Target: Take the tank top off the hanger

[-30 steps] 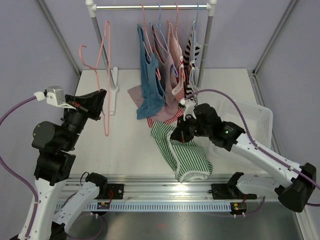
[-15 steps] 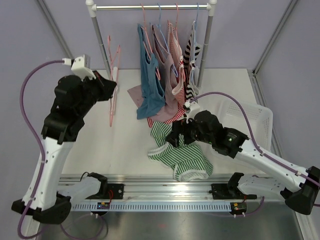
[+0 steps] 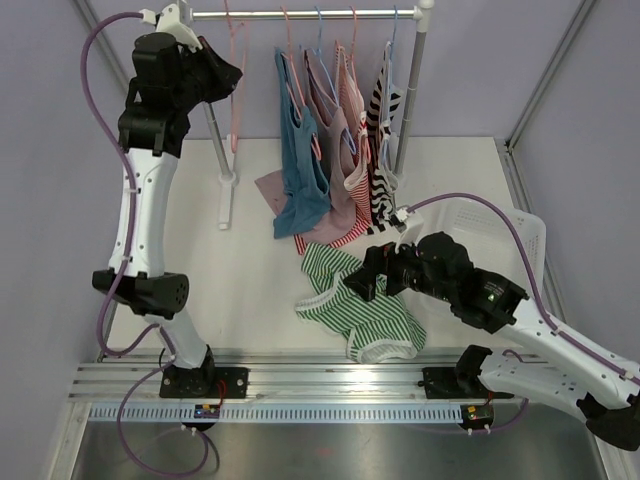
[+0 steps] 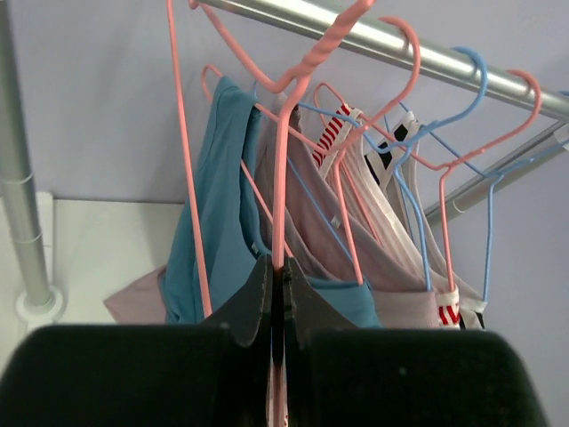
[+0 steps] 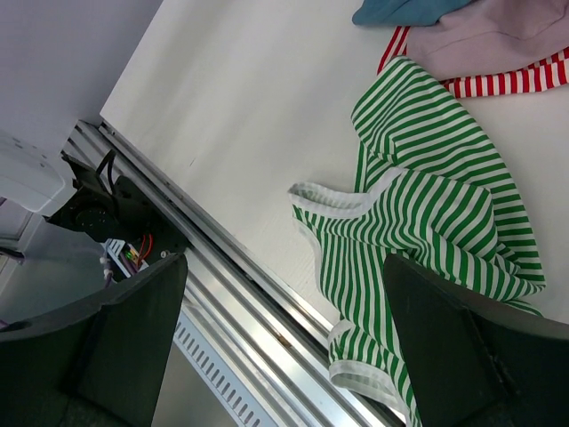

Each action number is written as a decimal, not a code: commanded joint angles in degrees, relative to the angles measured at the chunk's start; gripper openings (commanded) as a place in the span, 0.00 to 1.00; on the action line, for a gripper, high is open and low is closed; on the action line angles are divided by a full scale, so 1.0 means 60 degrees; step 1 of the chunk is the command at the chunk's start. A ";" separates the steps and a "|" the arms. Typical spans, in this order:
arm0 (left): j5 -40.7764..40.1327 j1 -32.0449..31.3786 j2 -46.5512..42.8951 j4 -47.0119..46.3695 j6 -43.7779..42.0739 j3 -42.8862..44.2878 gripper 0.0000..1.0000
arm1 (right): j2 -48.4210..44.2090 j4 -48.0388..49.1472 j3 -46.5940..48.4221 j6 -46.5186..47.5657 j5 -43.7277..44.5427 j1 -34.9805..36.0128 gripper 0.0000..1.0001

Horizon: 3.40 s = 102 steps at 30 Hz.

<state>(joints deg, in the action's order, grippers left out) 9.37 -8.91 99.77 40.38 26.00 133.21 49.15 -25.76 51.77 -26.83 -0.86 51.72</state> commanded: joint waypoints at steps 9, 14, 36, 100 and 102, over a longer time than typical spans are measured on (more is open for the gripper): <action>0.0827 0.0342 0.1213 -0.0696 0.0575 0.0166 0.00 | 0.0743 -0.0804 0.0073 0.0326 0.0978 0.0080 1.00; 0.0754 0.0356 0.0863 -0.0475 0.0443 -0.0330 0.23 | 0.2529 -0.0951 0.0278 0.0282 0.2046 0.0153 0.99; -0.0578 0.0342 -0.7732 -0.0667 -0.0274 -0.7973 0.99 | 0.7791 0.0630 0.0351 0.0092 0.2005 0.0842 0.76; -0.4973 -0.4726 -0.1004 0.1194 -0.2267 0.0076 0.97 | 0.0101 -0.2591 0.3061 0.0605 -0.1056 -0.6336 0.99; -0.5602 -0.4726 -0.0458 0.1209 -0.2414 0.0693 0.96 | -0.0293 -0.2665 0.2989 0.0546 -0.1452 -0.6350 1.00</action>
<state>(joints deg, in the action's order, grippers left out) -14.46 -37.10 93.97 47.48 14.52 131.87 48.66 -44.14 70.72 -22.13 1.17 13.72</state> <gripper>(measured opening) 0.967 0.993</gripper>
